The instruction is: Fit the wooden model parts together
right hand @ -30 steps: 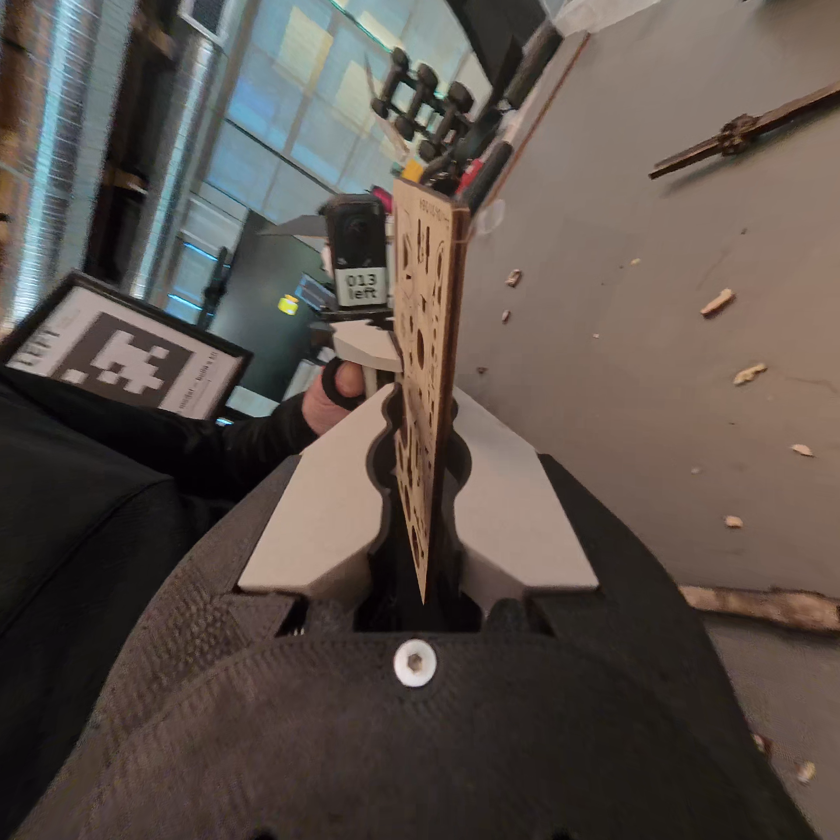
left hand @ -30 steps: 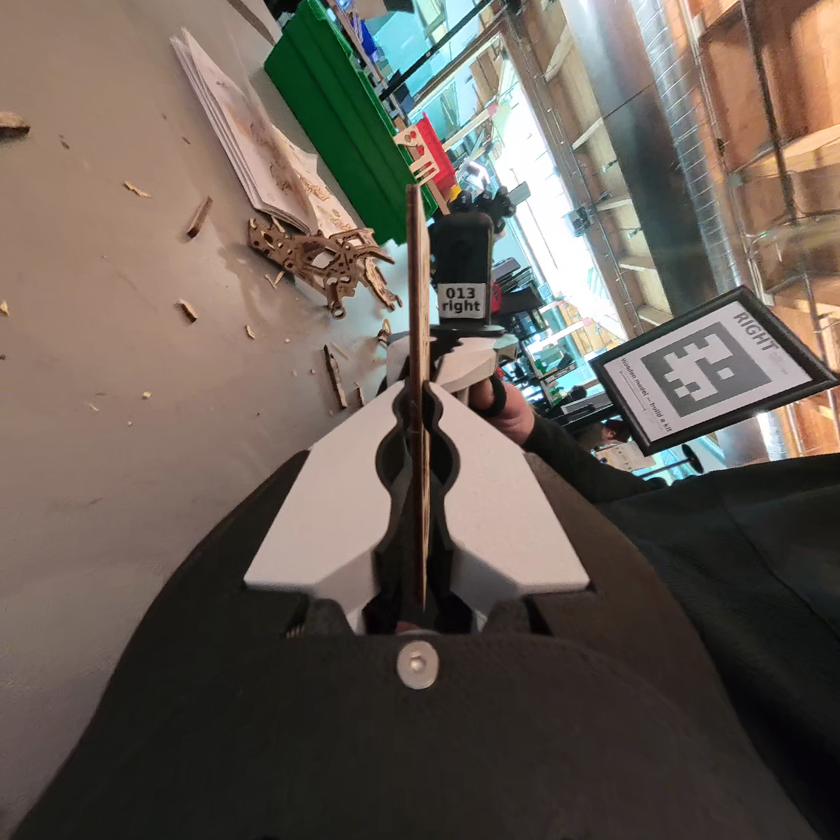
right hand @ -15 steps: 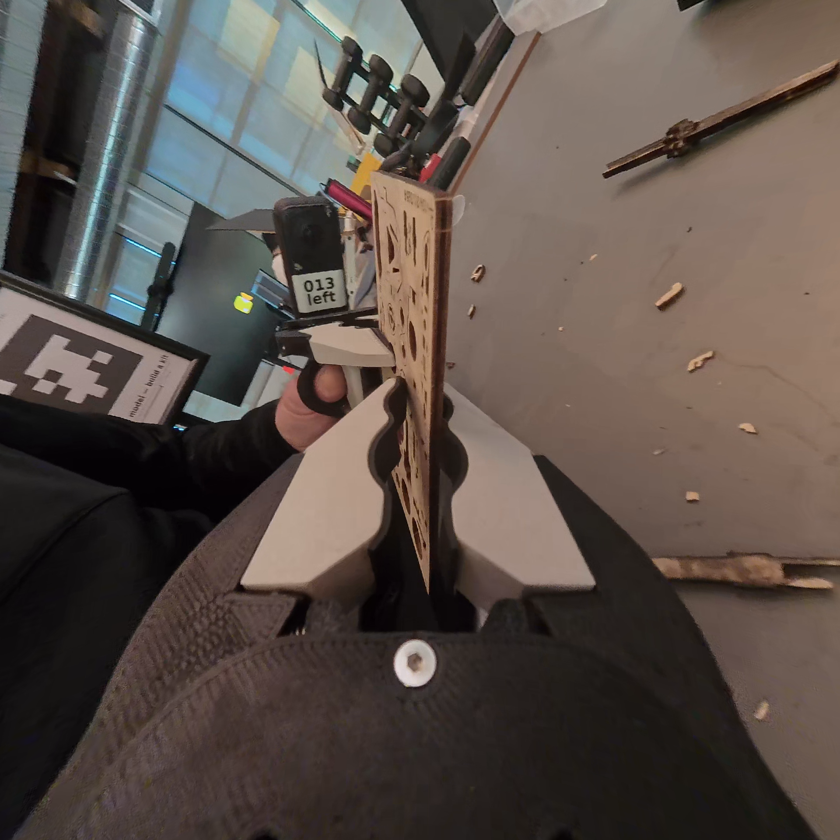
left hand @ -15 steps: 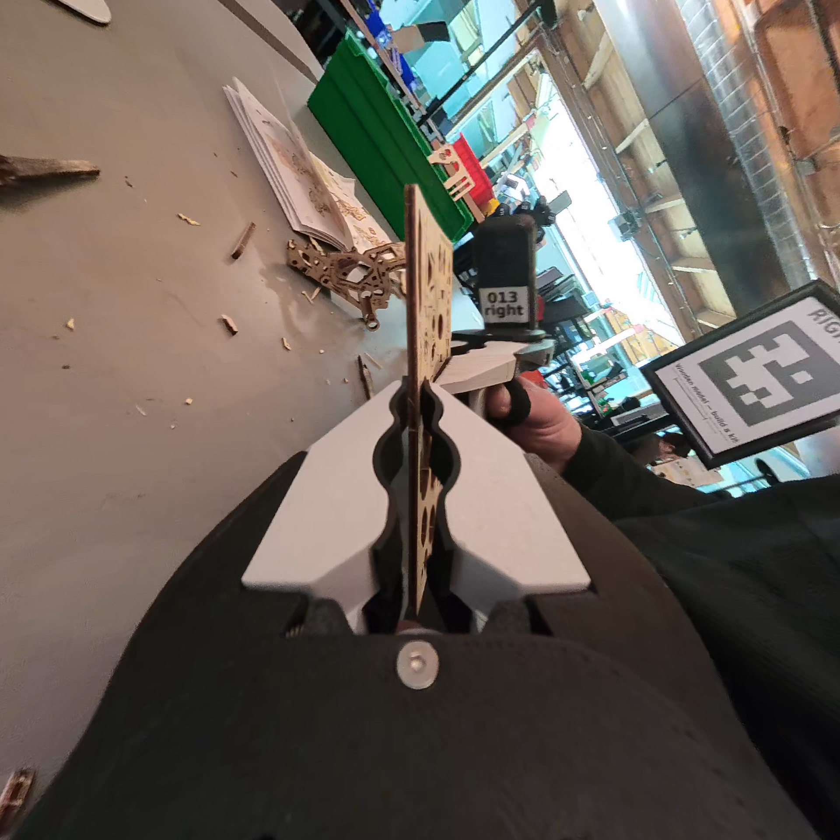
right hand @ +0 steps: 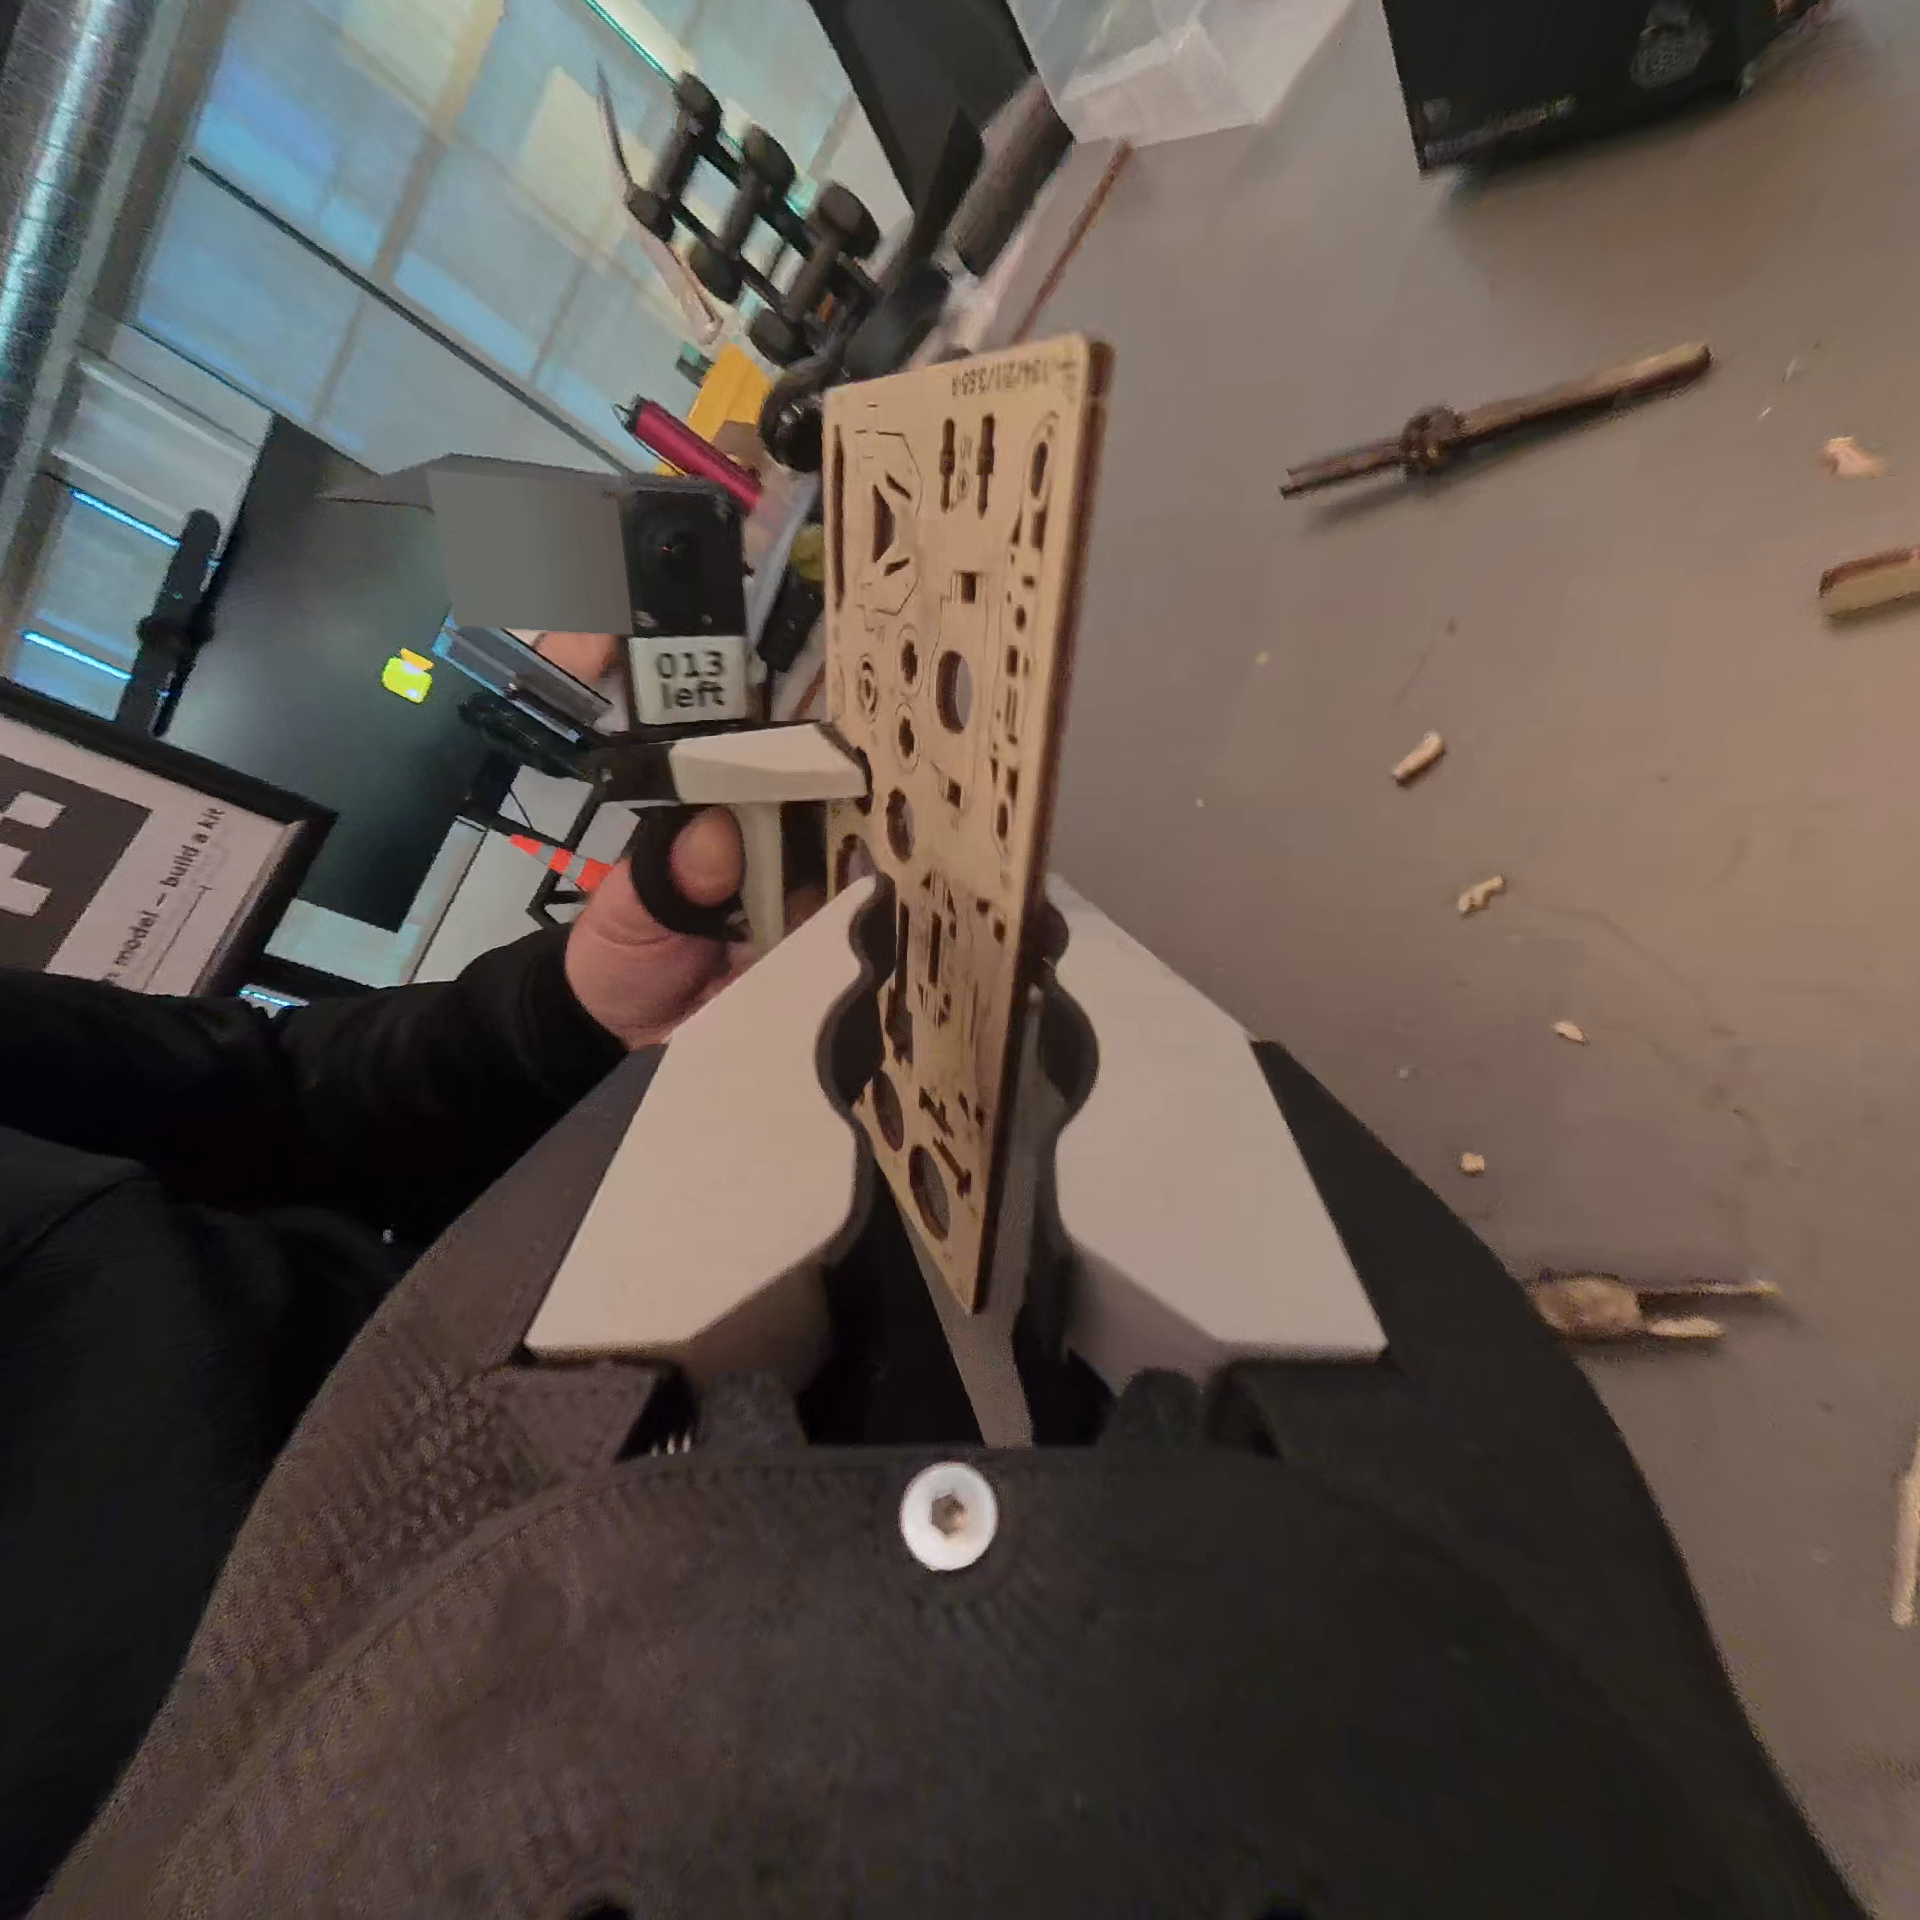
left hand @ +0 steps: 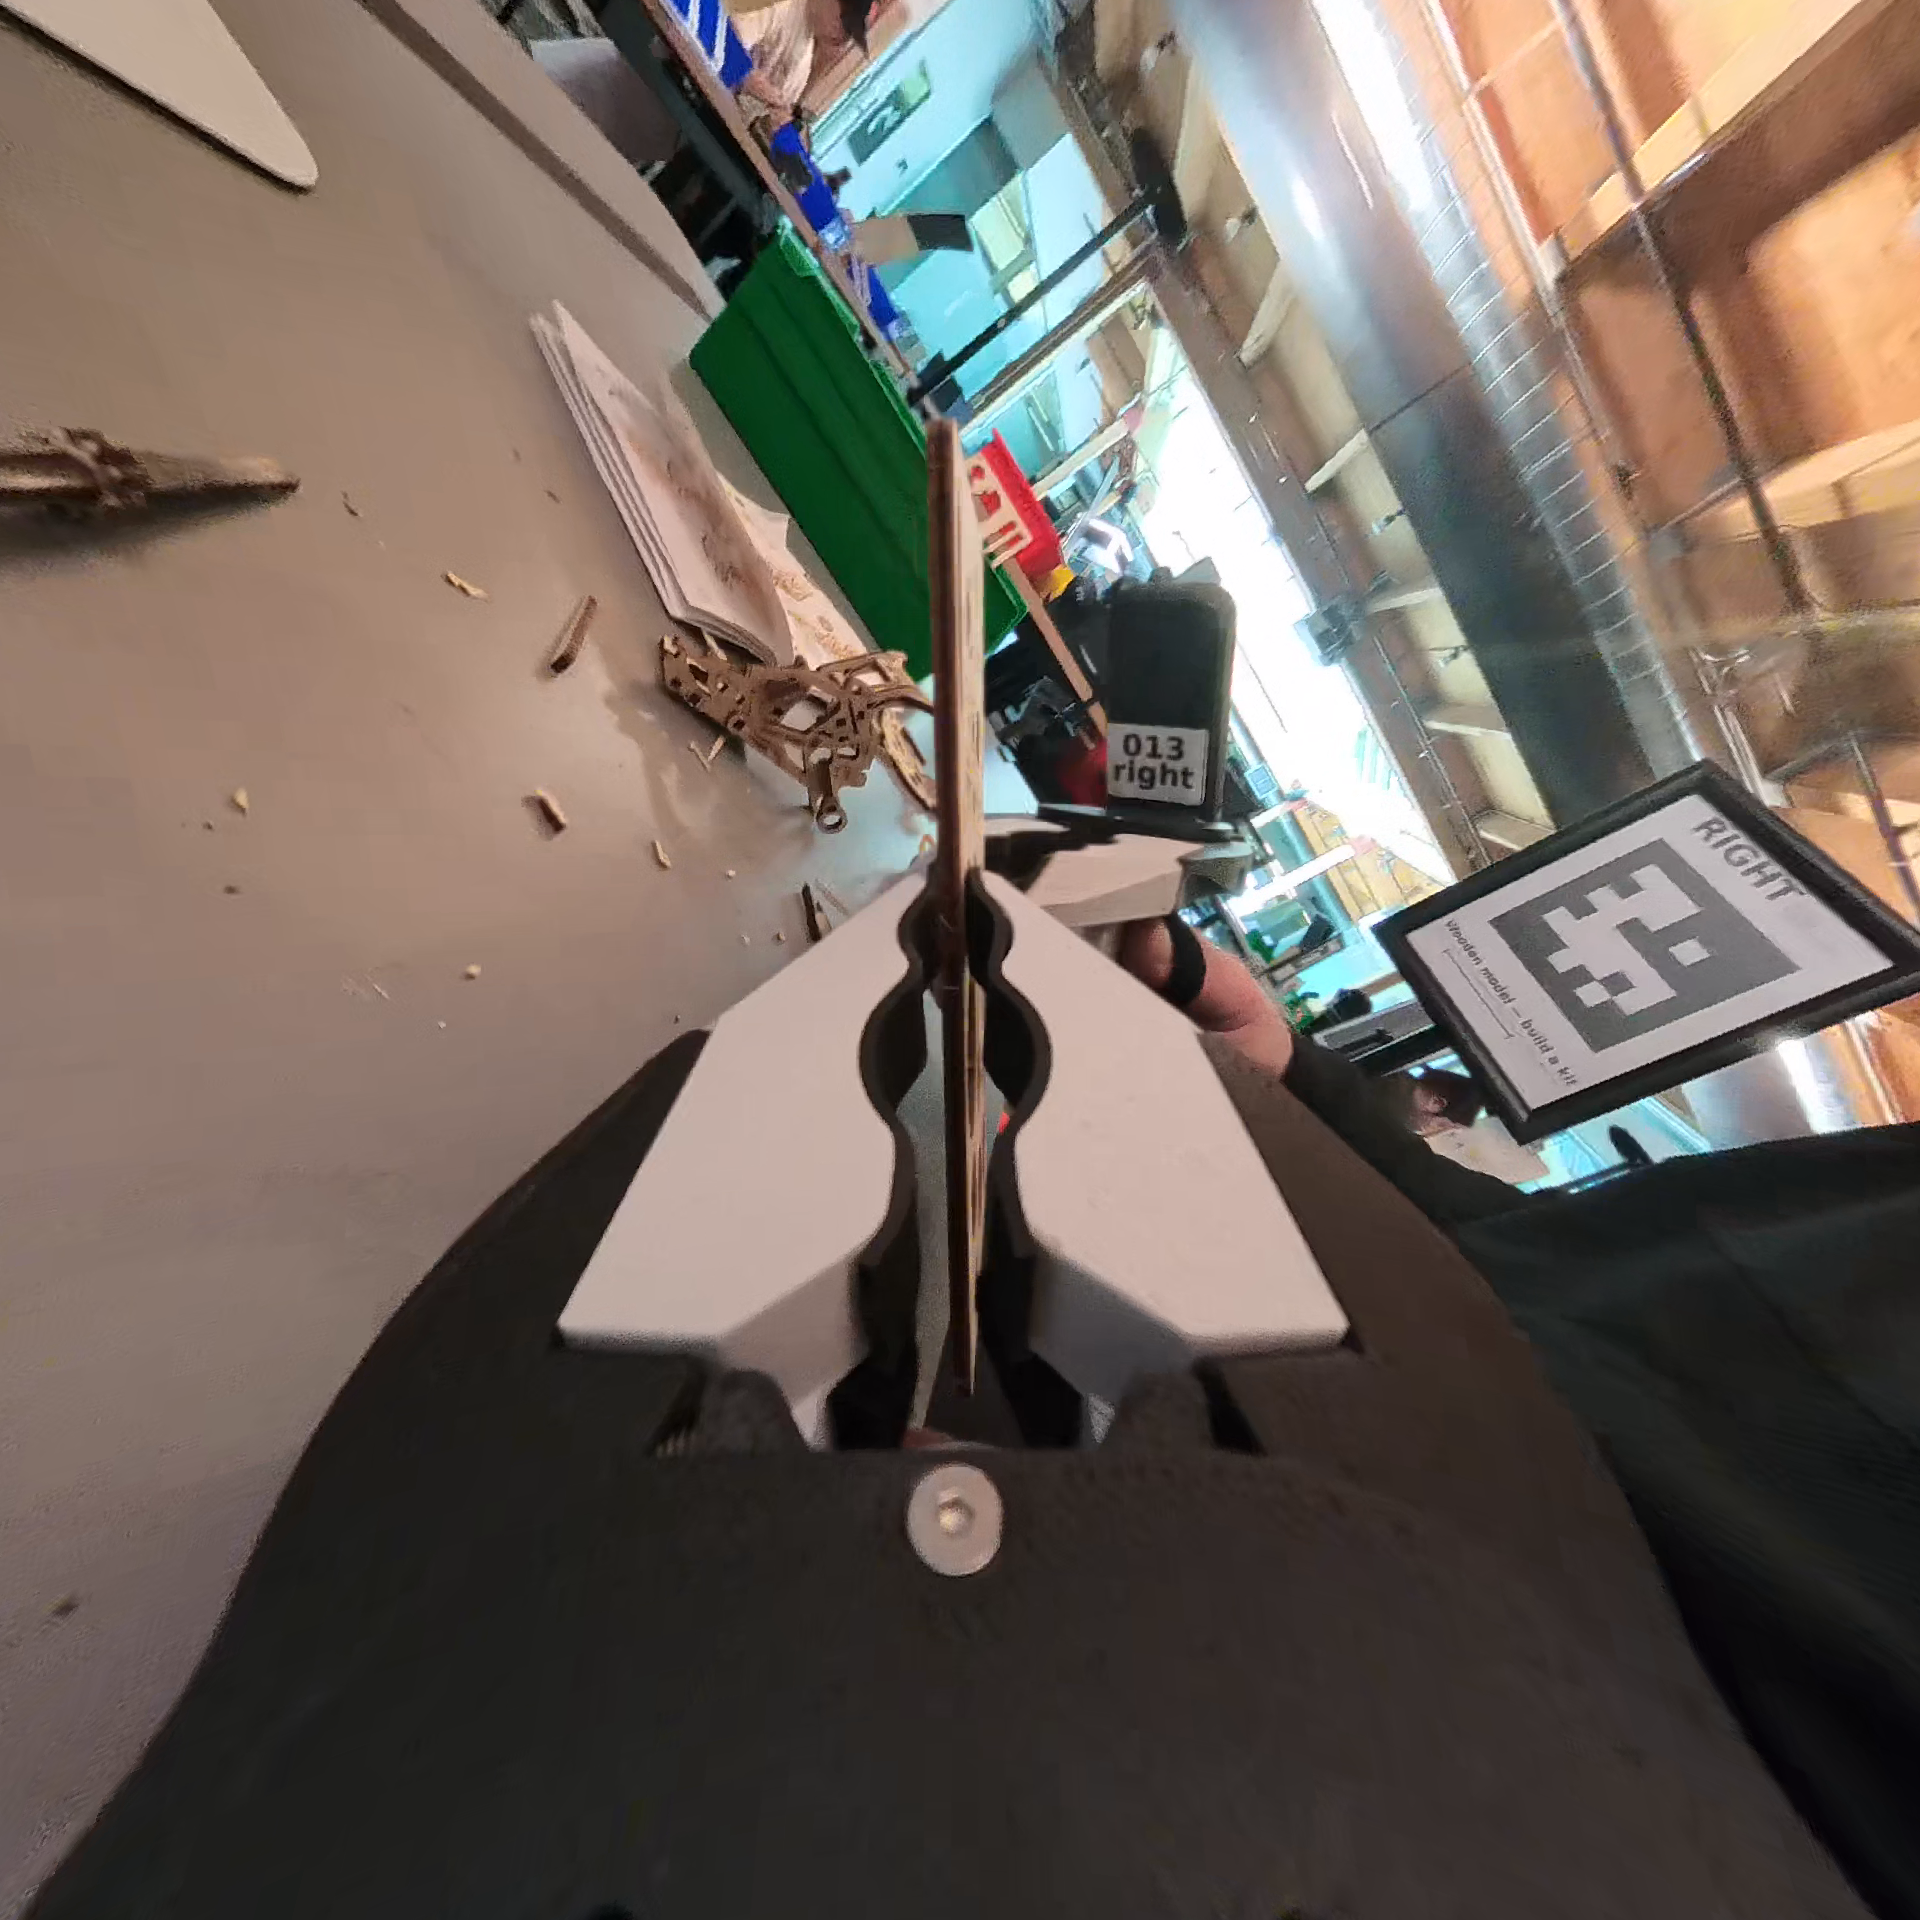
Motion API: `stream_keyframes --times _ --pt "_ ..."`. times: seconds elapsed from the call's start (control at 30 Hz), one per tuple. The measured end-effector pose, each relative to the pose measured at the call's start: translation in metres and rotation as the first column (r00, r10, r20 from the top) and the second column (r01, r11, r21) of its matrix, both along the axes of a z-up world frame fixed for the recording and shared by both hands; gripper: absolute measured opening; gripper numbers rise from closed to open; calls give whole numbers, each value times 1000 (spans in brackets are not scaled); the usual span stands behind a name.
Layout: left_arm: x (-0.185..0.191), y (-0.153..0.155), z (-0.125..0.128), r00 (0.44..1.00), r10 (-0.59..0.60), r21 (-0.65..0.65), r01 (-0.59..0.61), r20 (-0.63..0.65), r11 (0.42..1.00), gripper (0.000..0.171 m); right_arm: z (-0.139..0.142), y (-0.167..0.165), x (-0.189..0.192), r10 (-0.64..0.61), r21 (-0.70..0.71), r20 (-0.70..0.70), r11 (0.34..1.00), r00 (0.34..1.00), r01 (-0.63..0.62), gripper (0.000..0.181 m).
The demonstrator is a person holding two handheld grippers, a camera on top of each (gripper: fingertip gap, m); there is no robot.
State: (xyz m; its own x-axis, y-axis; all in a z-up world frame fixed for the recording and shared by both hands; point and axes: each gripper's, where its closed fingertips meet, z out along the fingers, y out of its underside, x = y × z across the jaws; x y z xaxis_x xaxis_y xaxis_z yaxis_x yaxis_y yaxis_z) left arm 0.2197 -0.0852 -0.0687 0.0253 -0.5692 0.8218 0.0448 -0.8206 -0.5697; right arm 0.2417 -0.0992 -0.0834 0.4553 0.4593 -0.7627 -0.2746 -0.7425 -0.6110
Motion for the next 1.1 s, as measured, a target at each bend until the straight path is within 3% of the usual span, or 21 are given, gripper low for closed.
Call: stream_keyframes --times 0.1,0.27,0.43,0.63,0.77,0.9,1.0,1.1 --pt "-7 5 3 1000 -18 9 18 -15 1000 0 5 -4 1 26 1 4 1000 1000 -26 31" --pt "-22 16 7 1000 -11 -2 11 -15 1000 0 11 -6 15 7 44 90 999 996 -11 25" --pt "-19 12 8 999 -44 -63 46 28 997 0 -4 -12 -1 55 22 170 998 984 -60 27" --pt "-14 3 13 993 -95 -88 101 63 991 2 0 -16 -13 80 -2 45 997 996 -80 9" --pt "-16 2 19 989 -118 -95 126 85 987 26 12 -20 -15 95 -10 -80 995 992 -96 1" --pt "-20 -1 27 982 -148 -70 157 115 985 29 20 -21 -15 92 -20 -155 995 984 -97 0" --pt "-20 -7 33 975 -179 -59 188 131 980 29 27 -22 -12 88 -26 -216 995 972 -96 0" --pt "-19 -11 34 975 -186 -55 194 121 980 16 31 -23 -9 85 -32 -273 995 958 -98 0"
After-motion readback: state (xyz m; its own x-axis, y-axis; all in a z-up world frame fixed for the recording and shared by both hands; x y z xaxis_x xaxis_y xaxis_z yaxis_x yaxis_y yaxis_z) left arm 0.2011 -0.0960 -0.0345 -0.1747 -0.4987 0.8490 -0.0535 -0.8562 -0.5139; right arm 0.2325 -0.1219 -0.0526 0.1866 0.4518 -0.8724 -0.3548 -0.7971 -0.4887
